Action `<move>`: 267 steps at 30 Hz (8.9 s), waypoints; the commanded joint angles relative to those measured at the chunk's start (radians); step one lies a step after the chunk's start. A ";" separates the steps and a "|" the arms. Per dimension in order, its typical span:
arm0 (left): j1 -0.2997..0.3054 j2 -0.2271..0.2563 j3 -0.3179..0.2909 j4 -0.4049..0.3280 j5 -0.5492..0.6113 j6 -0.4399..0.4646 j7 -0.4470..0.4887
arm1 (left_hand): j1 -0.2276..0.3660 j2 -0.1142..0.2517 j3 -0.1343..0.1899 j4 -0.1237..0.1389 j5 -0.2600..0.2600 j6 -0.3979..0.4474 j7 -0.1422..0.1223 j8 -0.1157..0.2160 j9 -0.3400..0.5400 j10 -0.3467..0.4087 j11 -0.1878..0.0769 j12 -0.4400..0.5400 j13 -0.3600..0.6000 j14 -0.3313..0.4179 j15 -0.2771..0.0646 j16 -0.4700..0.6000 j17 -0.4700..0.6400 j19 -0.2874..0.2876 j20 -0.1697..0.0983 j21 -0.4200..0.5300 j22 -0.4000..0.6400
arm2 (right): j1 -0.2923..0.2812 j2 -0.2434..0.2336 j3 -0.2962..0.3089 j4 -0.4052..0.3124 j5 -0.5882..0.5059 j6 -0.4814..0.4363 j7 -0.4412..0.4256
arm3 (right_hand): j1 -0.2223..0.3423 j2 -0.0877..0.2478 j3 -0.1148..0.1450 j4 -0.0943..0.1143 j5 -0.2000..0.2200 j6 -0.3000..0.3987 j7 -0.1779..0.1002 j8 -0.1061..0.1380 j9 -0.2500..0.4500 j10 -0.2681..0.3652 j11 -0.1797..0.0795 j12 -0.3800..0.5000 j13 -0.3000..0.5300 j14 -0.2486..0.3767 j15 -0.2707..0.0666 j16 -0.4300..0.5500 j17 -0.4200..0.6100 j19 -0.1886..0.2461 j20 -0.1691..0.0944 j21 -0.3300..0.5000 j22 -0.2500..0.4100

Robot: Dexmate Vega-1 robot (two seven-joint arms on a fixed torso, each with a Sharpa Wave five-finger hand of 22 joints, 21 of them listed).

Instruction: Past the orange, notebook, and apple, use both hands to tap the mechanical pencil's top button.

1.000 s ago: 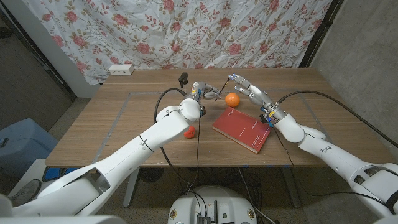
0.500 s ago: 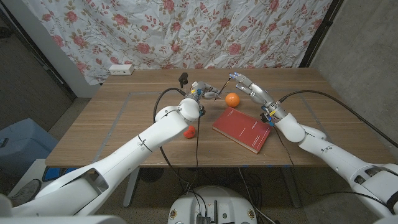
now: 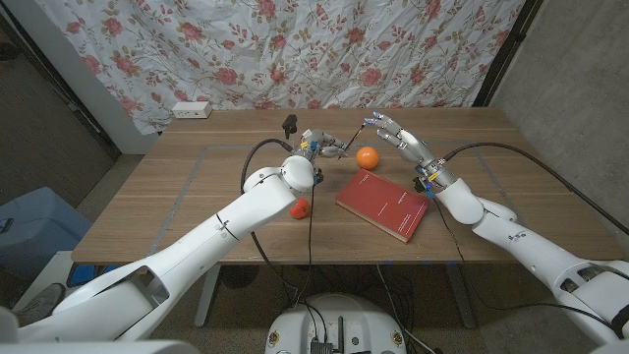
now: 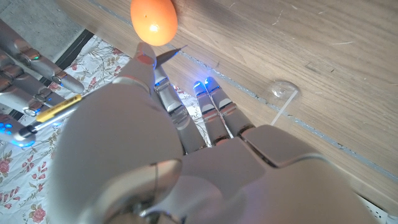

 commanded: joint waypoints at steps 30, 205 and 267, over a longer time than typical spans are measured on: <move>-0.103 0.085 0.104 -0.072 0.069 0.190 -0.075 | 0.005 0.008 -0.005 0.000 0.006 0.000 0.003 0.001 0.000 0.025 -0.018 0.003 0.003 0.005 -0.171 0.004 0.001 -0.004 -0.085 0.003 0.005 | -0.056 -0.011 0.056 -0.072 0.282 -0.102 0.218 | -0.004 -0.005 0.004 0.005 0.006 -0.036 -0.005 -0.015 -0.002 0.040 0.018 0.009 0.003 0.022 0.021 0.012 0.003 0.030 0.007 0.007 0.002; -0.265 -0.076 0.381 0.297 1.223 -0.133 -0.935 | -0.001 0.003 -0.025 0.003 0.009 -0.026 -0.032 -0.008 -0.001 -0.006 -0.019 -0.003 0.005 -0.005 -0.170 0.001 0.001 -0.039 -0.086 -0.009 0.001 | -0.266 0.010 0.240 -0.261 0.995 -0.662 0.395 | -0.014 0.011 0.003 0.064 0.008 -0.161 0.212 -0.007 -0.003 0.054 0.022 -0.003 0.000 0.005 -0.008 0.001 0.001 0.016 -0.022 0.000 0.001; -0.206 -0.035 0.310 0.190 1.395 -0.164 -1.137 | -0.156 -0.102 -0.108 0.022 0.000 -0.413 -0.050 -0.024 -0.005 -0.462 -0.014 -0.018 -0.005 -0.145 -0.150 -0.003 -0.001 -0.189 -0.049 -0.035 -0.006 | -0.332 0.017 0.266 -0.301 1.004 -0.633 0.351 | -0.015 0.008 0.003 0.077 0.008 -0.160 0.206 -0.008 -0.003 0.060 0.026 -0.004 0.001 0.010 -0.002 0.002 -0.001 0.021 -0.016 0.001 0.001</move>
